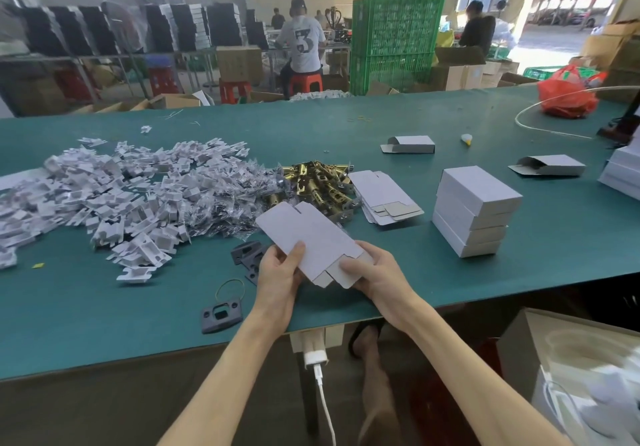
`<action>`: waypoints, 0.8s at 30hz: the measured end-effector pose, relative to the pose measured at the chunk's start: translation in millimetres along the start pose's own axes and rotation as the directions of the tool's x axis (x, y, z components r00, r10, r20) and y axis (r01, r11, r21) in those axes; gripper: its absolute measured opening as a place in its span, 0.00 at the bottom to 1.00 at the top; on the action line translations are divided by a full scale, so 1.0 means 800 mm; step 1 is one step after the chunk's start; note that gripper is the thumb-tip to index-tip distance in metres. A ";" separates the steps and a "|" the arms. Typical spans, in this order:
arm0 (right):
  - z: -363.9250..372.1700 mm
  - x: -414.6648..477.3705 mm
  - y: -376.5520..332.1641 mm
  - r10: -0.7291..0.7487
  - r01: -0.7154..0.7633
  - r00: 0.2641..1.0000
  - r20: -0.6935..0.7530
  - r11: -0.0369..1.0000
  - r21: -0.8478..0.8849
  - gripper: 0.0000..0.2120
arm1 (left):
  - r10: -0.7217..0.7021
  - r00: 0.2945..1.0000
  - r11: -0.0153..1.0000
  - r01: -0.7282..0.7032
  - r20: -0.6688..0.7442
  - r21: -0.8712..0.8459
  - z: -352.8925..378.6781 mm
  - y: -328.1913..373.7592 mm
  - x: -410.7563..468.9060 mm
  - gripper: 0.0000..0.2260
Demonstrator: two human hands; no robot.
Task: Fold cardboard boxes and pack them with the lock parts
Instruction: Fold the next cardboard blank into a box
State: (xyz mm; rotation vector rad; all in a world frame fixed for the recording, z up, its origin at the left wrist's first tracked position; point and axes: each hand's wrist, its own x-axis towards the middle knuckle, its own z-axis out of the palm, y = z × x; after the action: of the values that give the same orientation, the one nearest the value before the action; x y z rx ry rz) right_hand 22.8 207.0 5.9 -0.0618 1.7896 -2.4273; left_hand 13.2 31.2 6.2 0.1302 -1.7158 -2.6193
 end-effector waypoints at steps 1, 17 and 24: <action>-0.001 0.000 0.000 0.000 0.000 1.000 0.007 1.000 0.002 0.14 | 0.006 1.000 1.000 -0.006 0.004 -0.002 0.000 0.000 0.000 0.15; -0.009 -0.002 -0.016 0.148 -0.173 0.977 0.155 0.971 0.163 0.20 | -0.049 0.896 0.997 0.069 0.442 -0.027 -0.011 0.014 -0.009 0.38; -0.010 -0.001 -0.020 0.184 -0.220 0.962 0.201 0.960 0.173 0.21 | -0.060 0.892 0.998 0.069 0.448 -0.004 -0.008 0.015 -0.010 0.42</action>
State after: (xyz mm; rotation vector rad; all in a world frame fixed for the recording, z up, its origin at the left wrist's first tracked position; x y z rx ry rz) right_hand 21.7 219.3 19.1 -0.0759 1.4027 -2.3504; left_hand 21.0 20.8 15.2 -0.4650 -1.8222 -2.8823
